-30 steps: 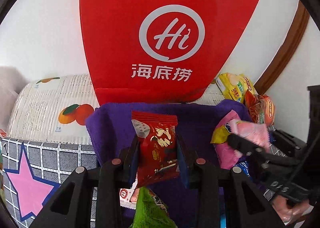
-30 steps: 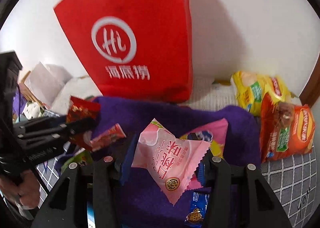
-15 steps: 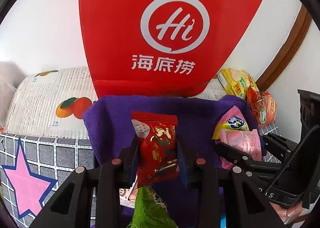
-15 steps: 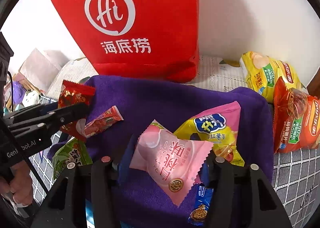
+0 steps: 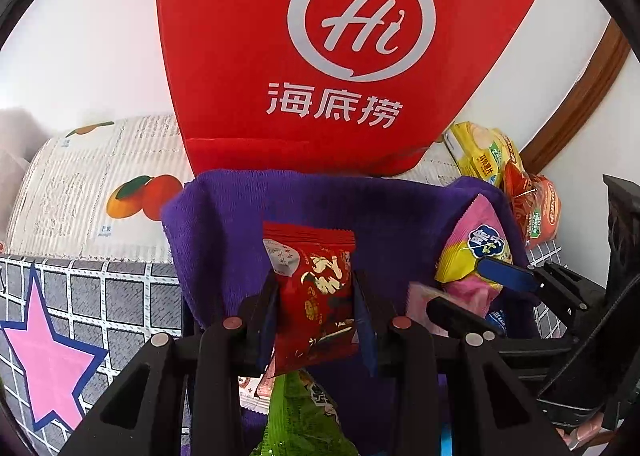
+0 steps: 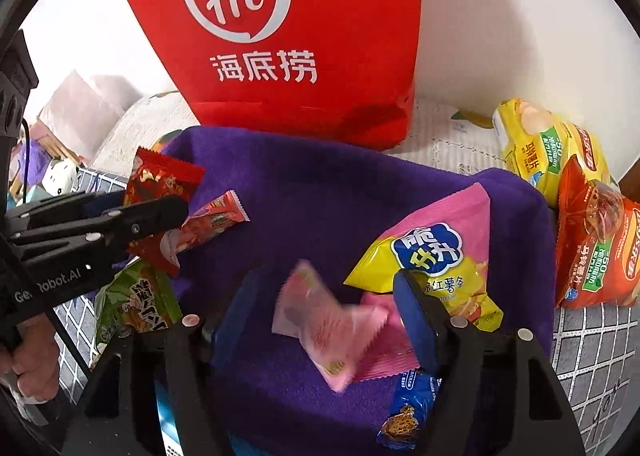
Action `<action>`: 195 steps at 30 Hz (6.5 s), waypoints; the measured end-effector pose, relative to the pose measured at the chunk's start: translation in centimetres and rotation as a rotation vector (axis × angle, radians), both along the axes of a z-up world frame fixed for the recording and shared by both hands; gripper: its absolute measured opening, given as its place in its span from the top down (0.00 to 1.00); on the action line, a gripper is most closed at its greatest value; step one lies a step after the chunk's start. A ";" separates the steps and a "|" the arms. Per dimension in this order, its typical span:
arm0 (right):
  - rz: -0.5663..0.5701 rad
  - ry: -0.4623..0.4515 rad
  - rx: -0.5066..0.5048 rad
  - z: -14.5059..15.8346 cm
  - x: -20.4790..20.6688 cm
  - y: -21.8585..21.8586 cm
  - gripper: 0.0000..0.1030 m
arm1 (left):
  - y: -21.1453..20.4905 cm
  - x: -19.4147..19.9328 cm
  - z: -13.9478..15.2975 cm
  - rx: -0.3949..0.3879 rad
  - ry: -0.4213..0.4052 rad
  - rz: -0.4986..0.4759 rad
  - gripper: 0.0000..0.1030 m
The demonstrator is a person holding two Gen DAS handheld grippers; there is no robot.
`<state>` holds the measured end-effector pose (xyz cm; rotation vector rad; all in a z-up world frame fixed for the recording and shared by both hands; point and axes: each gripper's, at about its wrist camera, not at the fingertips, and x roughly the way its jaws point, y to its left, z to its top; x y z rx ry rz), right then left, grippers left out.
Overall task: Organize snacks
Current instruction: 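Open the right tool over the towel while the left tool releases the red packet, then withdraw both tools from the towel back toward the snack pile, then grasp the panda-print snack bag with right tool while left approaches yellow bag, then lift the panda-print bag with right tool while left grasps the yellow snack bag, then carry the panda-print bag with right tool while left carries yellow bag to towel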
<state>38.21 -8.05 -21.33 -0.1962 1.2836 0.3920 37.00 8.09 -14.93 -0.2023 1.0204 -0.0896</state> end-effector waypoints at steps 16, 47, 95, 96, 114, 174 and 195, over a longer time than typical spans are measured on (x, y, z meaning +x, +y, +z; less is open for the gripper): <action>-0.093 -0.072 0.116 3.5 0.3 -2.0 0.32 | -0.7 -0.1 0.6 -0.001 -0.002 -0.023 0.55; -0.219 -0.194 0.084 10.3 -9.6 -4.1 0.32 | -1.9 -9.8 10.0 0.149 -0.251 -0.058 0.53; -0.233 0.021 0.167 2.3 -25.5 -0.3 0.20 | 4.9 -23.6 0.4 0.028 -0.066 0.075 0.52; -0.233 0.034 0.166 1.8 -25.4 -0.1 0.18 | 4.9 -23.6 0.3 0.029 -0.064 0.074 0.52; -0.270 -0.090 0.122 3.7 -26.4 -6.4 0.39 | 2.2 -19.4 -2.1 0.030 -0.015 0.015 0.52; -0.269 -0.305 0.145 9.4 -28.7 -6.2 0.49 | 1.1 -21.7 3.9 -0.001 -0.157 0.004 0.60; -0.234 -0.400 0.131 14.1 -22.1 -5.5 0.49 | -0.2 -17.5 7.5 0.017 -0.210 0.000 0.60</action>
